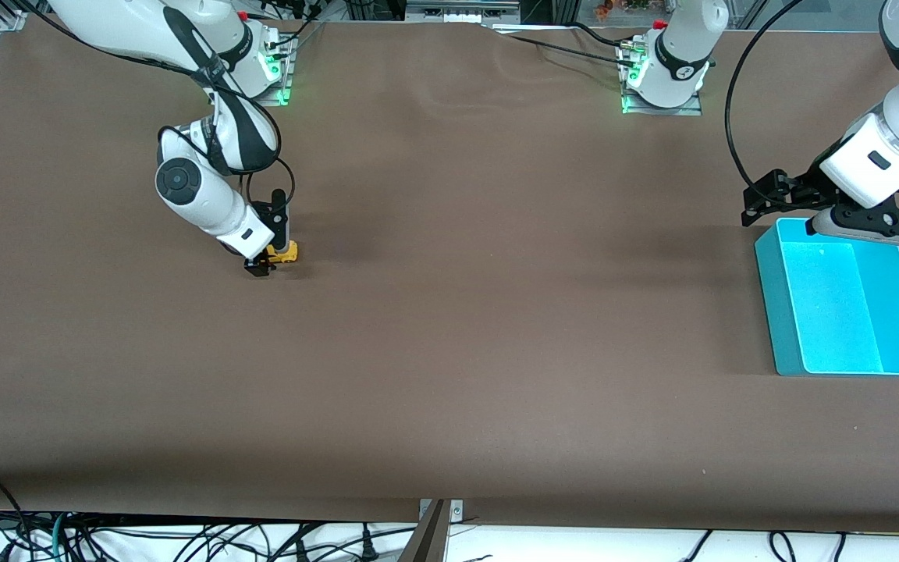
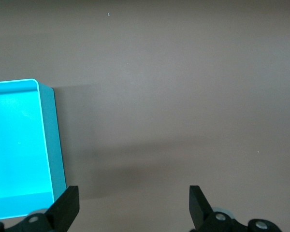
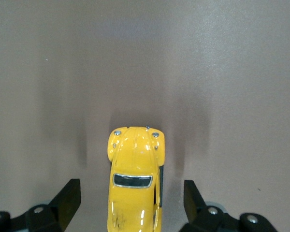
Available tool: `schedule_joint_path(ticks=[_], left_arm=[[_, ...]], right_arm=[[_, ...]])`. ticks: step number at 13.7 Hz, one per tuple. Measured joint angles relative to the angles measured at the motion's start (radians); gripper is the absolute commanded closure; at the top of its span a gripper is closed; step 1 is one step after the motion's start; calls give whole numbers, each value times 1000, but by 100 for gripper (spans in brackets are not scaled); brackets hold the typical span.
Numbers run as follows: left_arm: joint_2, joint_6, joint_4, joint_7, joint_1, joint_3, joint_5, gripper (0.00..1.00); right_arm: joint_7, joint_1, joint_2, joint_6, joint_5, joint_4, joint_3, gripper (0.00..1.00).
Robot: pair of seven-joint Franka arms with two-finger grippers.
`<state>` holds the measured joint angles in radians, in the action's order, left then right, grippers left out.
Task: Wind and store yellow beetle car
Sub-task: 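Close the right gripper on the yellow car's body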
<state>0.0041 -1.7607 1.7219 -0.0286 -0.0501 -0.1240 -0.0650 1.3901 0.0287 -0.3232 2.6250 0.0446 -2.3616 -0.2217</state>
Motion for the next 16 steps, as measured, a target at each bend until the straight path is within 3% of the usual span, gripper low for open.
schedule_joint_path(ticks=[3,4,10,16], left_arm=[[0,0,0,0,0,0,0,0],[0,0,0,0,0,0,0,0],[0,0,0,0,0,0,0,0],[0,0,0,0,0,0,0,0]], right_arm=[[3,0,1,2,0,-1,0,78],[3,0,1,4,0,-1,0,84],[3,-2,2,5,0,-2,8,84],[47,-5,10,-9,0,-6,91,84]])
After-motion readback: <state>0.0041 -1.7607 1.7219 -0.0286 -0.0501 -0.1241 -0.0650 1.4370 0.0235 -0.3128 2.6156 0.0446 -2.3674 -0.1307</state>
